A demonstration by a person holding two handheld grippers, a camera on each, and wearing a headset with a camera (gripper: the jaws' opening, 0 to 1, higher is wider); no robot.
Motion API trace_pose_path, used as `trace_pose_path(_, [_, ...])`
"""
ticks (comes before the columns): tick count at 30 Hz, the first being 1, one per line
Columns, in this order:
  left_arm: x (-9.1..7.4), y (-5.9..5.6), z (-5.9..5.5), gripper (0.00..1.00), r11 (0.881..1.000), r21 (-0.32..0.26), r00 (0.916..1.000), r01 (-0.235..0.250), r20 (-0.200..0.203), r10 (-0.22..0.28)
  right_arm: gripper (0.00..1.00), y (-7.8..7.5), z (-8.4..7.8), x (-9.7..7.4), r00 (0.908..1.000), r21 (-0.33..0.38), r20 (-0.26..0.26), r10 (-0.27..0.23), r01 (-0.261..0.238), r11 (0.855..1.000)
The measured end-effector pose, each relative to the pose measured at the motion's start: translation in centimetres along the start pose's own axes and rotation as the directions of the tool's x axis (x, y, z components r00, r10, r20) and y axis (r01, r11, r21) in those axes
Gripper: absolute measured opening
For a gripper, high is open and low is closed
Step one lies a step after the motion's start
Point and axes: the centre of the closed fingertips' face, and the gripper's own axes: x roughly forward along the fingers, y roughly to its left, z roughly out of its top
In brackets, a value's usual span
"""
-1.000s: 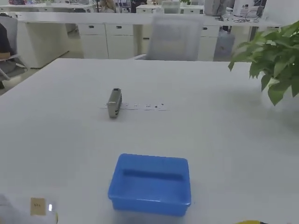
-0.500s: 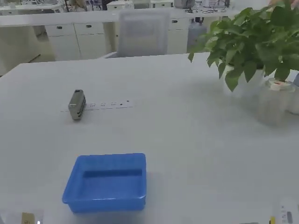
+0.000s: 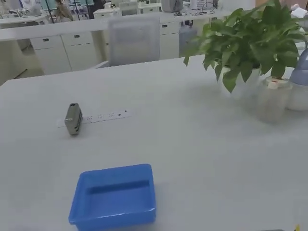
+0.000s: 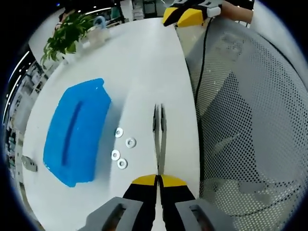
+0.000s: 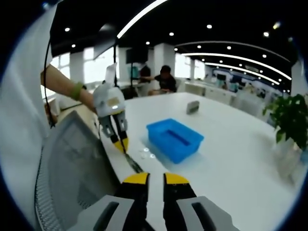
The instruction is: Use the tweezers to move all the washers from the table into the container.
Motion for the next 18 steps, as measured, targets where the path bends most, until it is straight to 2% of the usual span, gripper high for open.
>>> trace_pose_path(2, [-0.5, -0.3, 0.1, 0.0, 1.0, 0.01, 1.0, 0.001, 0.007, -0.001, 0.06, 0.1, 0.1, 0.2, 1.0, 0.001, -0.004, -0.004, 0.004, 1.0])
trace_pose_path(9, [-3.9, -1.1, 0.5, 0.0, 0.999, 0.004, 0.9972, -0.035, 0.067, 0.034, 0.05, 1.1, 0.4, 1.2, 0.9994, -0.015, -0.034, 0.005, -0.005, 1.0])
trace_pose_path(13, [-6.1, -1.8, 1.0, 0.0, 0.999, -0.009, 0.9932, -0.044, 0.108, 0.045, 0.05, 2.1, 0.4, 1.9, 0.9967, -0.047, -0.069, 0.044, -0.047, 0.998])
trace_pose_path(17, [-7.5, -2.3, 1.9, 0.0, 0.999, -0.01, 0.9898, -0.04, 0.136, 0.041, 0.06, 3.0, 0.6, 3.1, 0.9911, -0.079, -0.093, 0.095, -0.102, 0.992])
trace_pose_path(18, [-7.7, -2.4, 2.2, 0.0, 0.999, -0.008, 0.9893, -0.041, 0.14, 0.041, 0.06, 3.5, 0.7, 3.5, 0.9875, -0.086, -0.102, 0.12, -0.129, 0.988])
